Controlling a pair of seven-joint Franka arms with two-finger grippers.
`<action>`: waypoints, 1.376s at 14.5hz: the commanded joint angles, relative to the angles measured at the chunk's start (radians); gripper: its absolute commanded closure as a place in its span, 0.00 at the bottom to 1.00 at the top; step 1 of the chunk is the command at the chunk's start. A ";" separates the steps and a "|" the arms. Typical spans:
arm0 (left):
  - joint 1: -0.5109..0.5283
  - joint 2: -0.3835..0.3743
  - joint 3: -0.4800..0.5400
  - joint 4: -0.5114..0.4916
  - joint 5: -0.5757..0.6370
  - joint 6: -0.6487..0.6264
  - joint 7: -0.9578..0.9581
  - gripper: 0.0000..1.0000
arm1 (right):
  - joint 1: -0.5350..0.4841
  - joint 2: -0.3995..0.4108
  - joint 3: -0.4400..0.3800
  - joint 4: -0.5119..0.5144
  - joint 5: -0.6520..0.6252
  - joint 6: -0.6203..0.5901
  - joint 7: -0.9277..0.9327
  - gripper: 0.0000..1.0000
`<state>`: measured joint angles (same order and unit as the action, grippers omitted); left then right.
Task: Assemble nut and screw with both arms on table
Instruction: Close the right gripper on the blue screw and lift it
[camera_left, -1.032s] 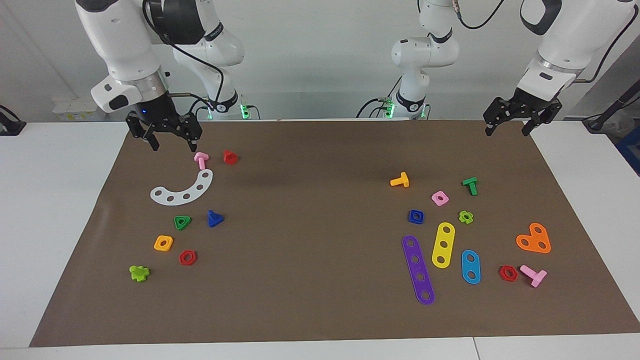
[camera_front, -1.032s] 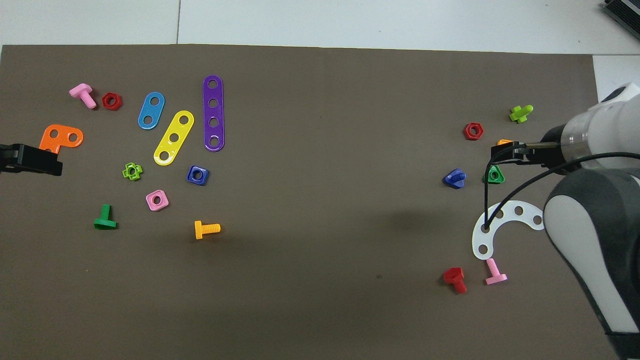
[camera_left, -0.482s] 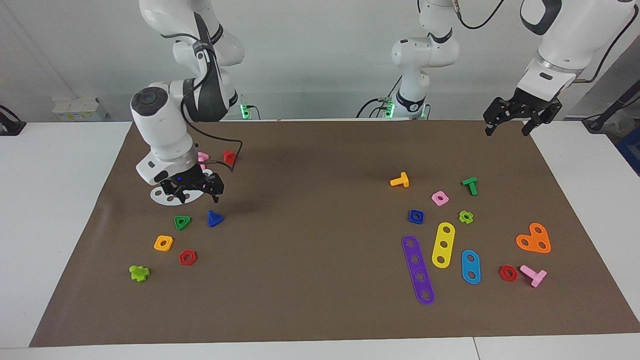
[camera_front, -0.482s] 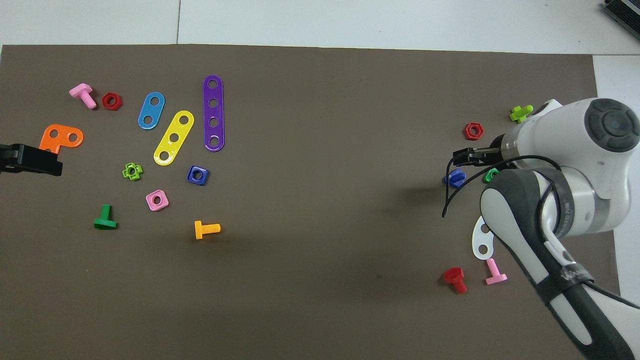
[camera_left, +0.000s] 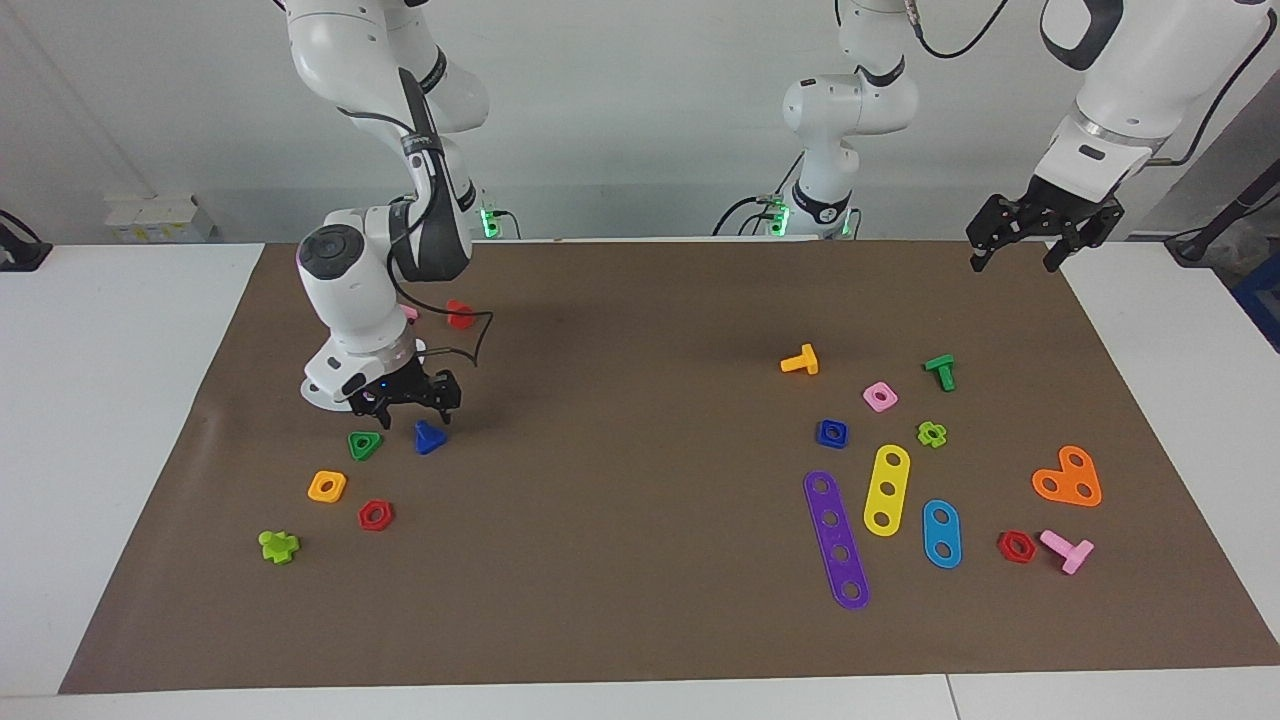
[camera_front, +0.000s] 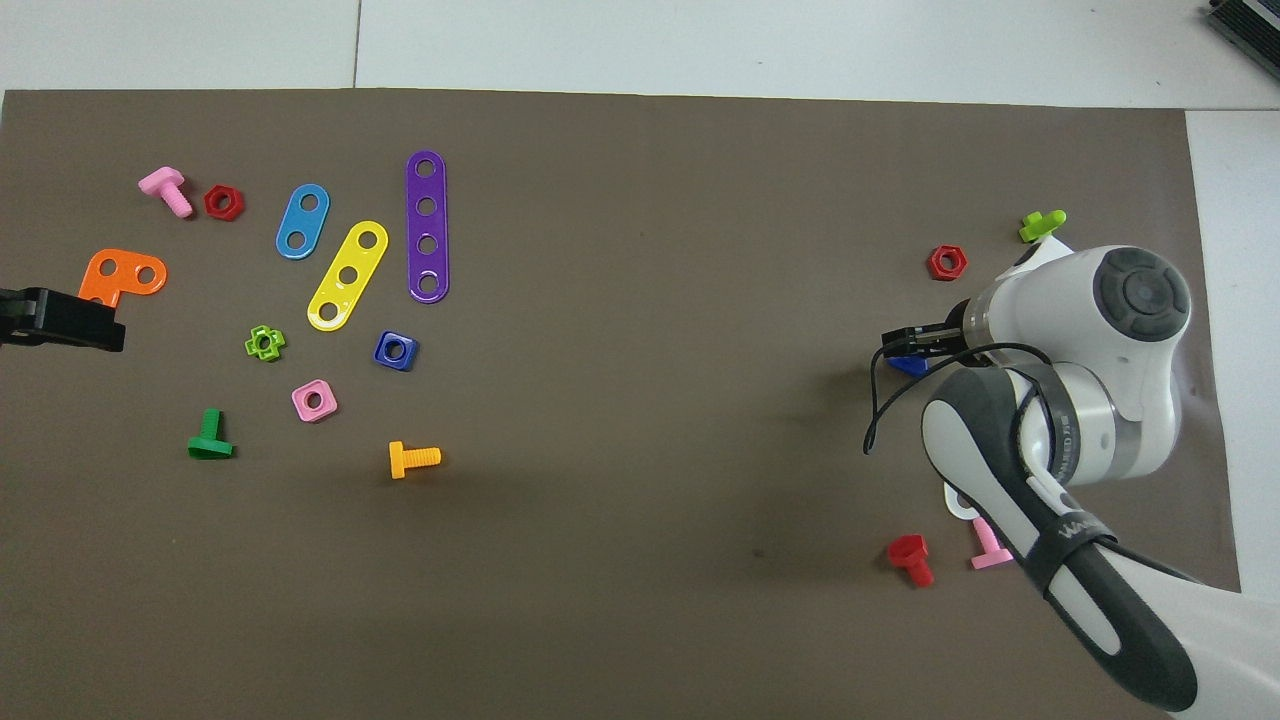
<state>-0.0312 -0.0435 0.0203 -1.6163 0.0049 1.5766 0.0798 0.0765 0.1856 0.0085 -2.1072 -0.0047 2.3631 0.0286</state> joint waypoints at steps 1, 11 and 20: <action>0.004 -0.019 -0.003 -0.017 0.020 -0.006 0.002 0.00 | -0.007 0.014 0.002 -0.027 0.029 0.053 -0.062 0.11; 0.004 -0.019 -0.003 -0.017 0.020 -0.006 0.002 0.00 | -0.012 0.014 0.002 -0.034 0.029 0.056 -0.065 1.00; 0.004 -0.019 -0.003 -0.017 0.020 -0.006 0.002 0.00 | 0.173 -0.005 0.018 0.016 0.029 0.056 0.368 1.00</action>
<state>-0.0312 -0.0435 0.0203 -1.6163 0.0049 1.5766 0.0798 0.1926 0.1842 0.0218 -2.0992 -0.0031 2.4011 0.2856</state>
